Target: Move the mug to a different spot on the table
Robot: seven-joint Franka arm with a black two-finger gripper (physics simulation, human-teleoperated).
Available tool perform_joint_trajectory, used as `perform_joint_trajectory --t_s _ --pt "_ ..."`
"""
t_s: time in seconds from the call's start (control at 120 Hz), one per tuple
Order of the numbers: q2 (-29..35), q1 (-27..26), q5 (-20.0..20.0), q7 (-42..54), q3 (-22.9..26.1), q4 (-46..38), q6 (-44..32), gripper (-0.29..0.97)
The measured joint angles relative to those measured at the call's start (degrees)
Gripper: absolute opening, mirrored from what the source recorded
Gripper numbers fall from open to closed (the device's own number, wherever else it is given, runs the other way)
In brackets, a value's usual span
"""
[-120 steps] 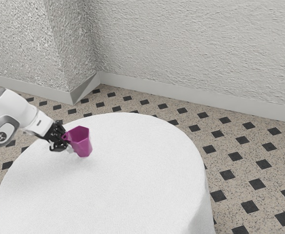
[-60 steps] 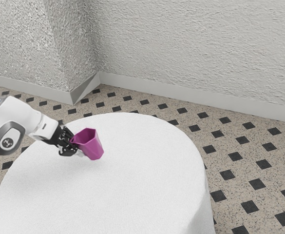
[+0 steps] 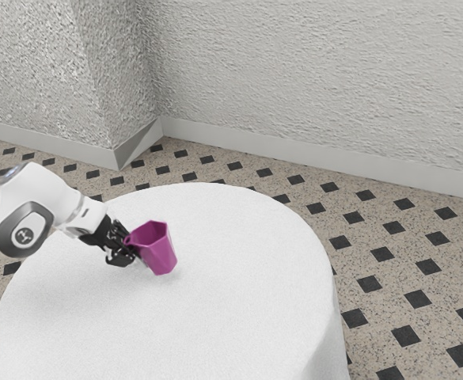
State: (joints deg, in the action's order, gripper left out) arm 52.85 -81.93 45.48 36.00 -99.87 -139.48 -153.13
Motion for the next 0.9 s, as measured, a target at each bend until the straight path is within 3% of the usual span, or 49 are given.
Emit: perform_joint_trajectory --t_s 0.475,0.617,0.742,0.9 --pt "0.01 -3.46 -2.13 -1.98 -1.84 0.1 0.39 -0.04" --pt "-0.02 -3.42 -2.71 -1.78 -1.92 0.07 0.66 0.27" --pt "-0.75 -2.8 -2.96 -1.55 -1.83 0.05 1.31 0.45" --pt "-2.02 7.02 -3.08 -2.12 6.48 -4.17 7.02 0.56"
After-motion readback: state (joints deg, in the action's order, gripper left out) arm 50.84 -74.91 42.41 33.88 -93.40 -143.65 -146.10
